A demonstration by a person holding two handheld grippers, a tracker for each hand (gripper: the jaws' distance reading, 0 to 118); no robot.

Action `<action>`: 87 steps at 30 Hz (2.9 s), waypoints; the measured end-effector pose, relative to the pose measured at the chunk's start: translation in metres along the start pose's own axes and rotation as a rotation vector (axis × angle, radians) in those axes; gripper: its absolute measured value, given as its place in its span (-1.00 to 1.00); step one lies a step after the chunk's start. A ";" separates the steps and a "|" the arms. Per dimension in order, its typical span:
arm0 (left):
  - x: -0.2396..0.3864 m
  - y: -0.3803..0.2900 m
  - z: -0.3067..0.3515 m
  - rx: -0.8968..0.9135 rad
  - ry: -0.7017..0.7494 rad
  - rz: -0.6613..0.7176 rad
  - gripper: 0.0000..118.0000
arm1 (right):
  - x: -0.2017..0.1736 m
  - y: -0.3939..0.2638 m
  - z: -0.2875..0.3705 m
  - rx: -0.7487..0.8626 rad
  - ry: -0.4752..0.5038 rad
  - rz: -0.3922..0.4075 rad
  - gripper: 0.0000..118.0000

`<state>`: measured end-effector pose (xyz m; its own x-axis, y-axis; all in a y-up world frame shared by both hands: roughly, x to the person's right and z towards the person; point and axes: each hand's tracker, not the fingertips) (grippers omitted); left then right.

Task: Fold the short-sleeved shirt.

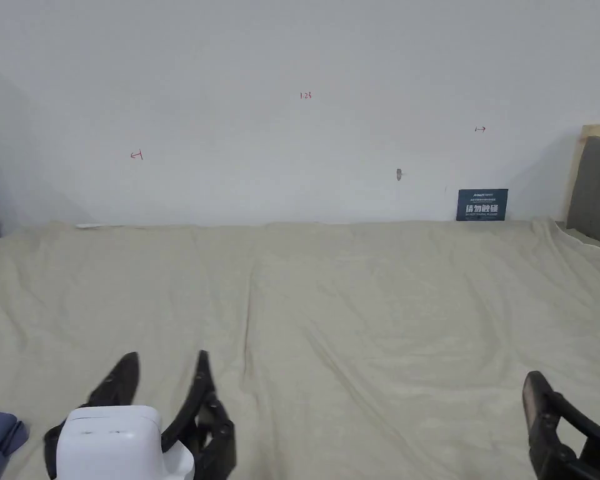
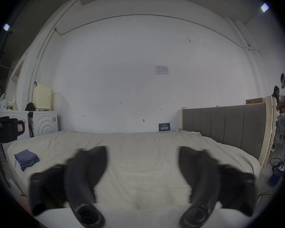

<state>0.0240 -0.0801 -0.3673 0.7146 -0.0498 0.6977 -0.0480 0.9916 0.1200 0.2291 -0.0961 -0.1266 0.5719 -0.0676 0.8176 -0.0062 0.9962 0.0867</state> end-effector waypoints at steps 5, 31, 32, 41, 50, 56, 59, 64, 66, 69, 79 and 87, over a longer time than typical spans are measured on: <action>-0.004 -0.001 0.004 0.026 -0.001 0.025 1.00 | 0.000 -0.001 -0.003 -0.022 -0.013 0.048 0.74; 0.029 0.023 -0.004 -0.085 0.220 -0.095 1.00 | -0.019 -0.004 -0.004 -0.056 0.120 0.169 0.74; 0.030 0.023 -0.001 -0.084 0.236 -0.115 1.00 | -0.019 -0.004 -0.005 -0.060 0.122 0.165 0.74; 0.022 0.029 0.000 -0.155 0.093 0.053 1.00 | -0.020 -0.004 -0.008 -0.085 0.129 0.157 0.74; 0.009 0.026 -0.011 -0.285 0.257 0.214 1.00 | -0.021 -0.002 -0.007 -0.079 0.131 0.164 0.74; 0.012 0.020 -0.009 -0.292 0.198 0.153 1.00 | -0.022 -0.005 -0.008 -0.083 0.129 0.159 0.74; 0.013 0.021 -0.009 -0.302 0.178 0.161 1.00 | -0.023 -0.006 -0.009 -0.089 0.128 0.158 0.74; 0.014 0.021 -0.010 -0.312 0.163 0.148 1.00 | -0.023 -0.007 -0.008 -0.091 0.130 0.161 0.74; 0.014 0.021 -0.011 -0.311 0.160 0.137 1.00 | -0.023 -0.006 -0.008 -0.091 0.130 0.162 0.74; 0.014 0.020 -0.010 -0.310 0.163 0.136 1.00 | -0.023 -0.006 -0.009 -0.092 0.128 0.161 0.74; 0.015 0.020 -0.009 -0.294 0.156 0.096 1.00 | -0.023 -0.010 -0.009 -0.104 0.132 0.160 0.74; 0.012 0.024 -0.007 -0.333 0.097 0.145 1.00 | -0.025 -0.011 -0.009 -0.112 0.137 0.162 0.74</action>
<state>0.0361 -0.0557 -0.3610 0.7809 0.0898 0.6182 0.0642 0.9728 -0.2225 0.2219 -0.1049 -0.1532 0.6767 0.0938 0.7302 -0.0201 0.9938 -0.1091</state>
